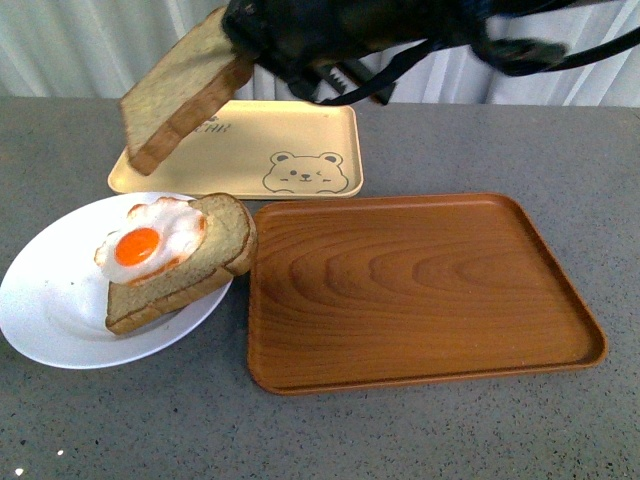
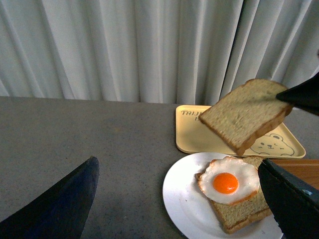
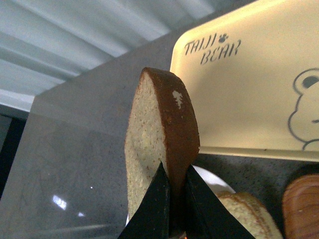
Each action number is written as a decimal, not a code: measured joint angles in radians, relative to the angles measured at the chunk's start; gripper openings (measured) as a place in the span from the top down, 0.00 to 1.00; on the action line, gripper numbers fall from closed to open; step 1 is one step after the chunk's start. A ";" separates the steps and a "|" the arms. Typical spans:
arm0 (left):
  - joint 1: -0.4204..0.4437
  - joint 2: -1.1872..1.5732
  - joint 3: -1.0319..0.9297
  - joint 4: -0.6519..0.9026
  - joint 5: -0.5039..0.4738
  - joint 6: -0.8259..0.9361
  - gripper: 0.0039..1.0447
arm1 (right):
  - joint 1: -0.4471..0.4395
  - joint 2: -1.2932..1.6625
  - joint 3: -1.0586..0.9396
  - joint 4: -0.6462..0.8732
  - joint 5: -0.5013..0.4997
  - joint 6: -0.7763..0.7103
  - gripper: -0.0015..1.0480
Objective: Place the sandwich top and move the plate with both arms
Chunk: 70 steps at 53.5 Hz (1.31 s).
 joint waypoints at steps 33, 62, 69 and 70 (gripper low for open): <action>0.000 0.000 0.000 0.000 0.000 0.000 0.08 | 0.056 0.100 -0.034 -0.034 0.014 0.045 0.83; 0.000 0.000 0.000 0.000 0.000 0.000 0.08 | -0.168 -0.385 -0.681 0.638 0.478 -0.576 0.38; 0.000 0.000 0.000 0.000 0.000 0.000 0.08 | -0.238 -0.529 -0.852 0.709 0.420 -0.702 0.58; 0.000 0.000 0.000 0.000 0.000 0.000 0.08 | -0.248 -0.546 -0.876 0.711 0.408 -0.713 0.61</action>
